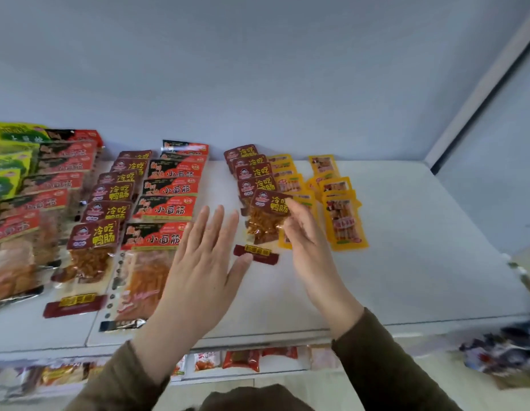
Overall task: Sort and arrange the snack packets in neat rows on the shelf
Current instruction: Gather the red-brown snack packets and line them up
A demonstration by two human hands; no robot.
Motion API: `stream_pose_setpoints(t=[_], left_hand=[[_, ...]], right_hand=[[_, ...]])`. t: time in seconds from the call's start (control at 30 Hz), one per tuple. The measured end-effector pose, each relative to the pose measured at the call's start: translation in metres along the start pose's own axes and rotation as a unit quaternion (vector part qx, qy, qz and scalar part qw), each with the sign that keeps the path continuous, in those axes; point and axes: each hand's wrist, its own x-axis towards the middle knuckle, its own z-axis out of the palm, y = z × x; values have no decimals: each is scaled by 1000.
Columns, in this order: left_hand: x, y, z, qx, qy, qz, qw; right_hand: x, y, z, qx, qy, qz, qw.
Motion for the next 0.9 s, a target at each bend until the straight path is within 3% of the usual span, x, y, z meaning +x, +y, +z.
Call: stream_pose_setpoints(t=[0.23, 0.43, 0.57, 0.7, 0.8, 0.83, 0.9], left_hand=[[112, 46, 49, 0, -46, -66, 997], [147, 46, 72, 31, -77, -88, 993], [142, 34, 69, 40, -81, -89, 992], [132, 22, 59, 44, -106, -71, 991], [122, 15, 52, 26, -107, -62, 992], [120, 13, 50, 21, -97, -58, 993], [114, 14, 46, 22, -66, -57, 996]], right_hand=[[66, 8, -37, -235, -34, -63, 969], [93, 27, -31, -416, -95, -128, 895], [99, 35, -49, -476, -138, -144, 856], [103, 31, -64, -500, -161, -119, 842], [107, 20, -61, -531, -124, -131, 828], [110, 15, -54, -524, -102, -150, 832], [117, 0, -30, -423, -79, -161, 888]])
